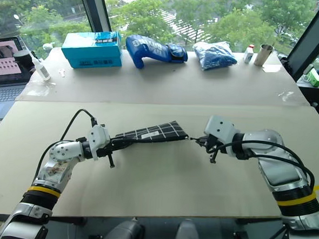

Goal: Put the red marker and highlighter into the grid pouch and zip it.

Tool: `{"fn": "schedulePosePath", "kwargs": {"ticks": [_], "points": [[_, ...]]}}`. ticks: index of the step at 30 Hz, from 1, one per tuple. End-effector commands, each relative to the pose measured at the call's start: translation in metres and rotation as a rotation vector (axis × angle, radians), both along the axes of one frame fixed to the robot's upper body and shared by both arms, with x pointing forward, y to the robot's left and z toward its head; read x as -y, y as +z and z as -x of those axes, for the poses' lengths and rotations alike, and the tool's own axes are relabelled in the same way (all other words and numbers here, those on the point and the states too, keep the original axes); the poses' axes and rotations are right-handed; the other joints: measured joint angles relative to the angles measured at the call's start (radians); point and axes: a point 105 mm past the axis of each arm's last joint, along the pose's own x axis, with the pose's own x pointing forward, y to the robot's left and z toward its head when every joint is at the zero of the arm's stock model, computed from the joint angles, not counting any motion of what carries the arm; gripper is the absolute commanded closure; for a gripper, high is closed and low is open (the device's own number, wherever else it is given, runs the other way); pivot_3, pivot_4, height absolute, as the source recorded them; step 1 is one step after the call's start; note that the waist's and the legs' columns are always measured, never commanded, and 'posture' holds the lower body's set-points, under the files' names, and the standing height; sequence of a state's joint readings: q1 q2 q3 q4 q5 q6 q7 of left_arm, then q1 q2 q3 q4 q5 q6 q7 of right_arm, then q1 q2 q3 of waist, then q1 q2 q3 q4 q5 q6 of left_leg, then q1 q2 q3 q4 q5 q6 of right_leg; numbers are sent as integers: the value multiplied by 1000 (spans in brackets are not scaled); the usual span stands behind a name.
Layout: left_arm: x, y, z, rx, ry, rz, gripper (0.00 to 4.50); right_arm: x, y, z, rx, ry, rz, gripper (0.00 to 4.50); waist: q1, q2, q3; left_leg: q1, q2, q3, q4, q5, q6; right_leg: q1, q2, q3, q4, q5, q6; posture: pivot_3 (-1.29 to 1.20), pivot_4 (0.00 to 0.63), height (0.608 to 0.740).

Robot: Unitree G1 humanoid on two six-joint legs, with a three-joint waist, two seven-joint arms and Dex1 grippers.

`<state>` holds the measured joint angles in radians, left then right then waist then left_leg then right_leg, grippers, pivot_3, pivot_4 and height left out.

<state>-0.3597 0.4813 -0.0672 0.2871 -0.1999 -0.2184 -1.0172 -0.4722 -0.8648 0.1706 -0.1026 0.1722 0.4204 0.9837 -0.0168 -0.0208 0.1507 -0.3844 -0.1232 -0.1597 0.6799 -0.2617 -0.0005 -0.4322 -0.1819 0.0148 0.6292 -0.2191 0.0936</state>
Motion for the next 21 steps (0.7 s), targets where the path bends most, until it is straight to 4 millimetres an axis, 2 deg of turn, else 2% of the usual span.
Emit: {"fn": "schedulePosePath", "kwargs": {"ticks": [1,4,6,8,12,16,21], "points": [[-9,8,-3,27,23,-2,4500,-7,29,-8,82,-20,-138,3318,-1,0,0,0,0,0,0,0,0,0,0,0,0,0,0,0,150,740],[-6,9,-5,32,3,-10,4500,-17,27,-2,39,5,-204,2234,2,0,0,0,1,-1,0,0,0,0,0,0,0,0,0,0,150,740],[-3,9,-6,36,-25,-24,4500,-13,21,3,-51,-22,-262,1600,5,0,0,0,0,-2,0,0,0,0,0,0,0,0,0,0,150,740],[0,10,-8,41,-53,-43,4500,-7,21,8,-114,-36,-312,1600,13,0,0,-1,0,-2,1,0,0,0,-1,0,-1,0,0,0,150,740],[8,14,-11,70,-133,-87,4500,7,43,18,-110,-39,-416,1600,15,0,0,-1,-1,-2,1,0,0,1,-1,0,-2,1,0,0,150,740],[15,18,-14,118,-247,-159,4500,19,58,41,-115,-7,-456,1600,18,0,0,-1,0,-2,1,0,0,1,0,-1,-2,1,0,0,150,740],[16,18,-21,153,-321,-227,4500,34,54,57,-113,-70,-409,1600,16,-1,0,-1,0,0,1,-1,1,3,0,-2,-3,1,0,0,150,740]]}}
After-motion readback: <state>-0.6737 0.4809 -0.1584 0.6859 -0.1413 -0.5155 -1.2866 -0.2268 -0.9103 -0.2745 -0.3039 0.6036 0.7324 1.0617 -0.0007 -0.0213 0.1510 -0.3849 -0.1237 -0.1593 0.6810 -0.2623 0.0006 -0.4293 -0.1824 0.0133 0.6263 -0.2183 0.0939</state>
